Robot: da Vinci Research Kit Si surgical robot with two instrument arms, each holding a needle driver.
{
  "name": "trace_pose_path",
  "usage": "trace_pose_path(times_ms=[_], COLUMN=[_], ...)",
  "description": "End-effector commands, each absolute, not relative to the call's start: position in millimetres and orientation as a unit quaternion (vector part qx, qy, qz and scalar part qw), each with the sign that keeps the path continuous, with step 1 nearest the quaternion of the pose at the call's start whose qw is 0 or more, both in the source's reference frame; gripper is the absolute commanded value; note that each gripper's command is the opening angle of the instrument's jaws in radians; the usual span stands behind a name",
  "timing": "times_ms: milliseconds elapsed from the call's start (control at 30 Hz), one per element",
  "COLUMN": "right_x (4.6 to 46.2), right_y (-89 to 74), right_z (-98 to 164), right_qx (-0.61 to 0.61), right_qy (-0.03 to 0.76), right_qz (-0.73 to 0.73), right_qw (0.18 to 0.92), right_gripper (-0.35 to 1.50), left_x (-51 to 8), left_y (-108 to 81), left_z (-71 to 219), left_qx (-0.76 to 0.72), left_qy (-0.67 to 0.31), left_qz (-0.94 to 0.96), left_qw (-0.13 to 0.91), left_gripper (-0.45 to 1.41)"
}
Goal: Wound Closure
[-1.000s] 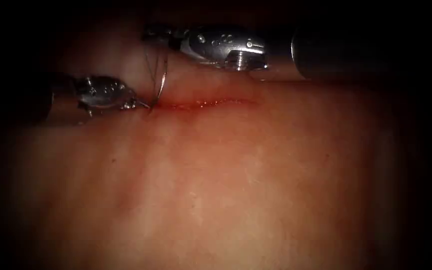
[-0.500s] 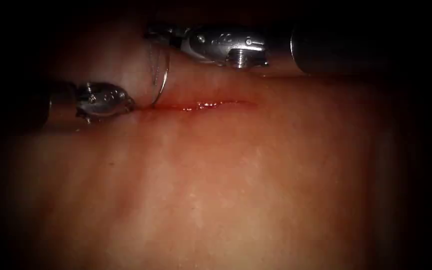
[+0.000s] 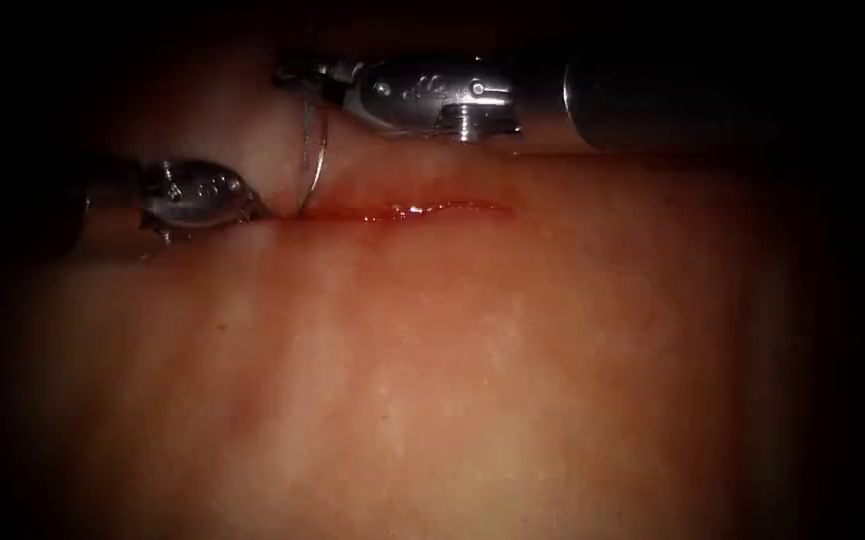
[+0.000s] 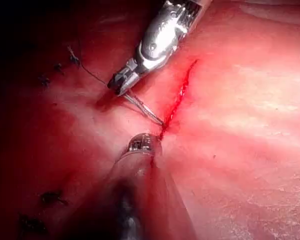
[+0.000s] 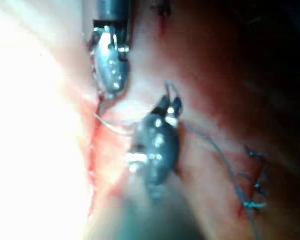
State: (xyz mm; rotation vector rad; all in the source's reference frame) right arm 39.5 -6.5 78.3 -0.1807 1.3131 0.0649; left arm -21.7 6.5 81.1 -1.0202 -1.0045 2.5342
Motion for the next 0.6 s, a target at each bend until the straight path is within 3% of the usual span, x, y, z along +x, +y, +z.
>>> trace_pose_path(times_ms=[33, 200, 600], right_x=[40.1, 38.9, 40.6], right_y=[-5.6, -5.0, -6.4], right_z=[78.5, 79.1, 78.6], right_qx=[-0.09, -0.102, -0.101], right_qy=[0.604, 0.594, 0.6], right_qz=[0.033, 0.045, 0.034], right_qw=[0.791, 0.797, 0.793], right_gripper=[-0.35, -0.35, -0.35], left_x=[-22.1, -22.1, -22.0], left_y=[6.7, 6.5, 7.1], left_z=[81.6, 81.5, 80.1], left_qx=[-0.349, -0.349, -0.35], left_qy=[-0.342, -0.342, -0.344], left_qz=[0.865, 0.865, 0.863], left_qw=[0.114, 0.114, 0.117], left_gripper=[-0.45, -0.45, -0.45])
